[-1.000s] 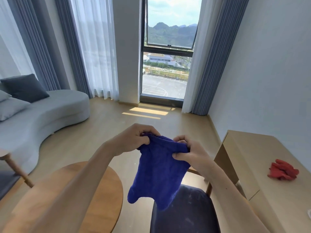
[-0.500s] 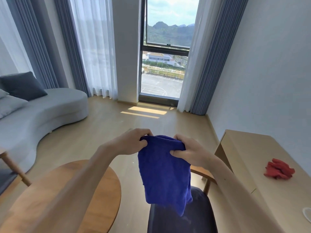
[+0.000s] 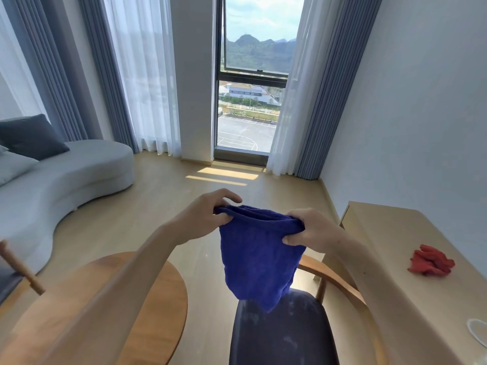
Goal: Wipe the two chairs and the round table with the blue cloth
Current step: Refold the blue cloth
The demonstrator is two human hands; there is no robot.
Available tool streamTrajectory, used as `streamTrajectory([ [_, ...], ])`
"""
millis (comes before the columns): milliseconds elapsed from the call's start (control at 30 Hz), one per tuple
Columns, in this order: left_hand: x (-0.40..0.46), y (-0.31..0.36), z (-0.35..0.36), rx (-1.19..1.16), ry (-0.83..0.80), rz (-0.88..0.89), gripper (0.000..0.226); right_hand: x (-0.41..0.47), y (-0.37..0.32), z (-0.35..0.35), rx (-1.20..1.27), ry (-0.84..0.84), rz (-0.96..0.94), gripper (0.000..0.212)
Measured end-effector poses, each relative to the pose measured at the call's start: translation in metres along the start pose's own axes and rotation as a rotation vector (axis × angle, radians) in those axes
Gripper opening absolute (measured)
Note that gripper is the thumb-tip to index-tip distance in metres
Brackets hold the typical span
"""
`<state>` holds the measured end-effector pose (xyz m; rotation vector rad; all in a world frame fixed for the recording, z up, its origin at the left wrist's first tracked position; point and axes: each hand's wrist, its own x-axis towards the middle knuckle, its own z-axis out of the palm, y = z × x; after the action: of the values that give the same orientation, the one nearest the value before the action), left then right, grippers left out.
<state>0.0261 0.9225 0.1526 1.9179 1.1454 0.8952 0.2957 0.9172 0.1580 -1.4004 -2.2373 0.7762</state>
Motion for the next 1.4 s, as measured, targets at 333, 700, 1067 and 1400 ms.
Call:
streamTrajectory([
  [333, 0.007, -0.008, 0.000, -0.741, 0.228, -0.012, 0.035, 0.011, -0.017, 0.002, 0.452, 0.302, -0.062, 0.010],
  [700, -0.012, -0.025, 0.017, -0.593, 0.024, -0.160, 0.031, 0.016, -0.009, 0.007, 0.967, 0.090, 0.138, 0.083],
  [1067, -0.011, -0.014, 0.003, -0.436, 0.006, -0.158, 0.030, 0.012, -0.005, 0.038, 0.504, 0.432, 0.273, 0.060],
  [1400, -0.018, -0.016, -0.004, 0.284, 0.245, -0.197, 0.016, 0.003, -0.010, 0.049, 0.309, 0.299, 0.264, 0.064],
])
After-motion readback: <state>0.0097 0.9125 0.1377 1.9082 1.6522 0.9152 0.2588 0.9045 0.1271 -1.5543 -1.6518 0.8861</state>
